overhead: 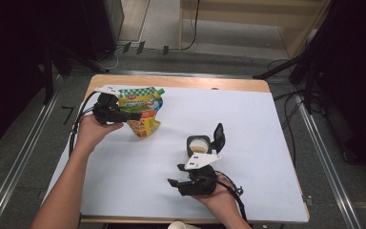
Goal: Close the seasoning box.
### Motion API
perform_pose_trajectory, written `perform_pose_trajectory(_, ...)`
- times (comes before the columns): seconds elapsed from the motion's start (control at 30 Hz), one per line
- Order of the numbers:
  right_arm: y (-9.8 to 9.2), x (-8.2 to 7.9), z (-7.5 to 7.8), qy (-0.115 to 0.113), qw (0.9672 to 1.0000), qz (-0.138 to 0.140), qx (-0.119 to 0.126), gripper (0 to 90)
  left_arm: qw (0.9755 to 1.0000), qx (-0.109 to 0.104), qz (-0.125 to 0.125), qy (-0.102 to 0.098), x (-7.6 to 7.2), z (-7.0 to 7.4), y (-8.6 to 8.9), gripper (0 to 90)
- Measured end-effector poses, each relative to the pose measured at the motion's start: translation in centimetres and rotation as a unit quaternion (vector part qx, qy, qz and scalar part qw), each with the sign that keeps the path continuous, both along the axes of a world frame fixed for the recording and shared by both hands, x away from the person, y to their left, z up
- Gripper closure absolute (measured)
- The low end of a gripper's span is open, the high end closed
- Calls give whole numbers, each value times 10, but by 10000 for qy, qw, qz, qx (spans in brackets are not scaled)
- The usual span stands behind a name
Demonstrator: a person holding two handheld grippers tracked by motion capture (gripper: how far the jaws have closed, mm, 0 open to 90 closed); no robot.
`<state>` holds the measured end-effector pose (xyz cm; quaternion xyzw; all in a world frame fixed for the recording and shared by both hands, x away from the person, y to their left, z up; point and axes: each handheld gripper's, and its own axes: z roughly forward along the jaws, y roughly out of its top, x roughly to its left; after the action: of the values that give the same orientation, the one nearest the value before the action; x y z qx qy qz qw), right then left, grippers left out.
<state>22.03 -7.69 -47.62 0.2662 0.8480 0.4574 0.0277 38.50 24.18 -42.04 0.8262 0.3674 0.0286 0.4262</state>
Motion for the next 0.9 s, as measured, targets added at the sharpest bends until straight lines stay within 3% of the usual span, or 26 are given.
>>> perform_pose_trajectory(0.1,15,3,2,215,9994,146,236,413,10000,-60,47,50,1,-1,0,670)
perform_pose_trajectory(0.2,27,7,5,101,9991,238,322,414,10000,28,41,-82,-1,1,-2,729)
perform_pose_trajectory(0.37,42,15,0,108,9989,222,394,418,9994,-312,150,77,0,1,0,853)
perform_pose_trajectory(0.5,44,14,-7,120,9991,265,308,421,9998,-183,95,-11,-2,2,-4,898)
perform_pose_trajectory(0.73,42,11,-11,8,9996,235,175,427,9998,-25,158,-83,-3,7,-6,900)
perform_pose_trajectory(0.9,41,13,-14,46,9996,204,187,429,9997,78,192,-108,-6,14,-7,900)
